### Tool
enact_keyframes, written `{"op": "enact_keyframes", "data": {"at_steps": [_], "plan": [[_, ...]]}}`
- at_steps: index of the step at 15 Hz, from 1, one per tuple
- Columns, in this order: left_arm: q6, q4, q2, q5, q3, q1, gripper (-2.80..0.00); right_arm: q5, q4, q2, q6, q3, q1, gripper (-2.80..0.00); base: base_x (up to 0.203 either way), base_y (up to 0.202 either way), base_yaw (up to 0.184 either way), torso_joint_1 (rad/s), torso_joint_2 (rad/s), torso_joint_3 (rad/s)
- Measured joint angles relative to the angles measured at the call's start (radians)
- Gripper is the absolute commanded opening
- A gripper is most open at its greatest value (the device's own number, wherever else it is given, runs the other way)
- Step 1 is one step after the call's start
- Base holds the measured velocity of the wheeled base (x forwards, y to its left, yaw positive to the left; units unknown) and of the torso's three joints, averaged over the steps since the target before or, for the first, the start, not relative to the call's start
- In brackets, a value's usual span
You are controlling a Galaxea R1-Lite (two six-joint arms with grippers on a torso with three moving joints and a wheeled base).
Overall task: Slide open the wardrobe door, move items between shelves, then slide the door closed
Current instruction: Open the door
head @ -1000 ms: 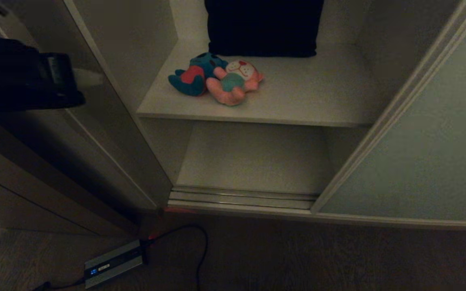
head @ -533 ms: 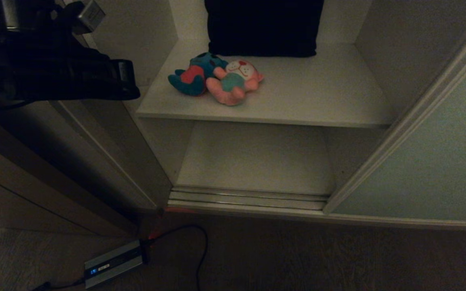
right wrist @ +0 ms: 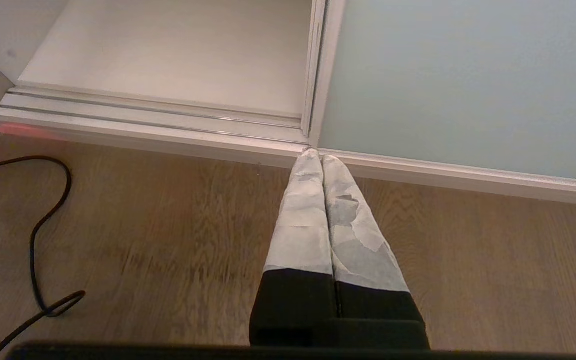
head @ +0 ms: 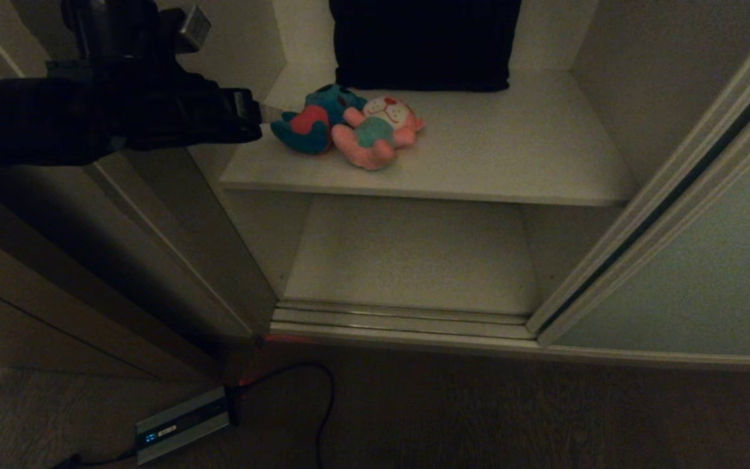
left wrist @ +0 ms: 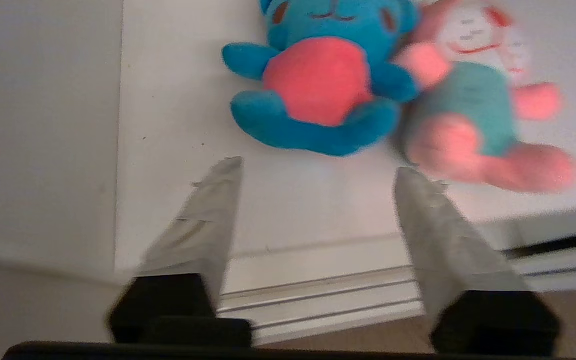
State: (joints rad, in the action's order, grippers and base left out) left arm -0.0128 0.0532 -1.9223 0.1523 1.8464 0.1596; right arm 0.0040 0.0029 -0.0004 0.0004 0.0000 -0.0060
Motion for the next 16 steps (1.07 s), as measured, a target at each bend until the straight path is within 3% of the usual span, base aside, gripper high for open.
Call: {"op": "enact_keyframes", "data": {"at_steps": [4, 9, 13, 16], "plan": [[-0.029, 0.049, -0.109, -0.062, 0.082, -0.001, 0.0, 0.0, 0.0, 0.0, 0.0, 0.0, 0.0, -2.8, 0.0, 0.0, 0.0, 0.0, 0.0, 0.0], [-0.041, 0.097, -0.188, -0.066, 0.091, -0.014, 0.0, 0.001, 0.0, 0.0, 0.0, 0.0, 0.0, -2.8, 0.0, 0.0, 0.0, 0.0, 0.0, 0.0], [-0.146, 0.245, -0.235, -0.062, 0.091, -0.018, 0.0, 0.001, 0.0, 0.0, 0.0, 0.0, 0.0, -2.8, 0.0, 0.0, 0.0, 0.0, 0.0, 0.0], [-0.16, 0.301, -0.27, -0.057, 0.092, -0.017, 0.0, 0.0, 0.0, 0.0, 0.0, 0.0, 0.0, -2.8, 0.0, 0.0, 0.0, 0.0, 0.0, 0.0]]}}
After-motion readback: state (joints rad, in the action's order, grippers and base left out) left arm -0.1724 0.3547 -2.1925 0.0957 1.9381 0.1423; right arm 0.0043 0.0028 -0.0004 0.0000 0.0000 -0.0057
